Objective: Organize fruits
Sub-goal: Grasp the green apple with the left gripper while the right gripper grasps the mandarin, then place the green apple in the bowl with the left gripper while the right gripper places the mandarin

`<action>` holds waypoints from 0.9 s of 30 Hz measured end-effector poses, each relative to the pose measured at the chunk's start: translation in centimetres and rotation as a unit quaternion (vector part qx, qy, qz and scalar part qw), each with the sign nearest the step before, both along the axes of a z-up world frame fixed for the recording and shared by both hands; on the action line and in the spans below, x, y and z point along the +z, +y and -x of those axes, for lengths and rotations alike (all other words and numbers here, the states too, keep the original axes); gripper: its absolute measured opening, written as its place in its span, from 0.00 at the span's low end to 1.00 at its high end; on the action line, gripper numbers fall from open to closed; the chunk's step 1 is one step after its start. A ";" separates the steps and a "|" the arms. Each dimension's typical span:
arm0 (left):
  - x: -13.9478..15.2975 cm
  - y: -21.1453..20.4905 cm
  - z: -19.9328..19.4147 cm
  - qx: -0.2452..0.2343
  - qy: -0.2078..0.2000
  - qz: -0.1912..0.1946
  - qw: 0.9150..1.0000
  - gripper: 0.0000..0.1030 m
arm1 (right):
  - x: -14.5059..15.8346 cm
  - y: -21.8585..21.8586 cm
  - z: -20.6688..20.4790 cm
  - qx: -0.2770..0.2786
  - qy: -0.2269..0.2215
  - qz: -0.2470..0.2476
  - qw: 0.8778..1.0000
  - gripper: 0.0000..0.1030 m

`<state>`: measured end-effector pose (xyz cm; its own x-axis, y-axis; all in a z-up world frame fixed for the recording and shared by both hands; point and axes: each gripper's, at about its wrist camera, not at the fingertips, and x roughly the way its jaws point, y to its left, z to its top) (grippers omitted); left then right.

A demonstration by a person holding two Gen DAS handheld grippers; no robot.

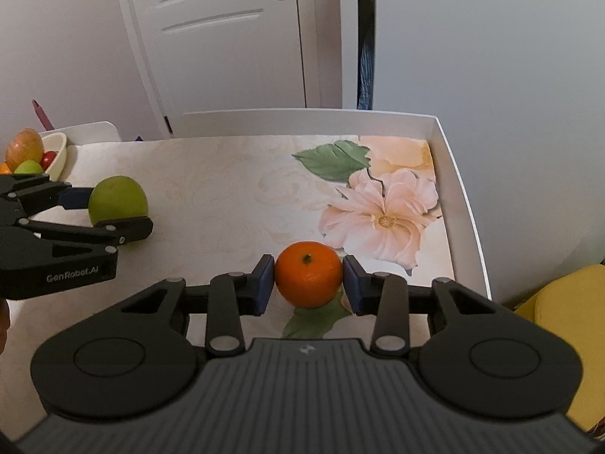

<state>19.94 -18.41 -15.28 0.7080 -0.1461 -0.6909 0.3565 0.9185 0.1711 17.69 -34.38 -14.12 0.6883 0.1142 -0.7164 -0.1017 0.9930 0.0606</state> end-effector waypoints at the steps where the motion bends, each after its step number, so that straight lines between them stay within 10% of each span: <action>1: 0.2 0.2 0.2 0.003 -0.001 0.002 1.000 0.56 | 0.3 0.1 0.1 0.003 -0.003 0.000 1.000 0.52; 27: 10.2 12.6 8.3 0.144 -0.054 0.062 0.986 0.56 | 9.3 13.6 1.7 0.121 -0.057 -0.035 0.990 0.52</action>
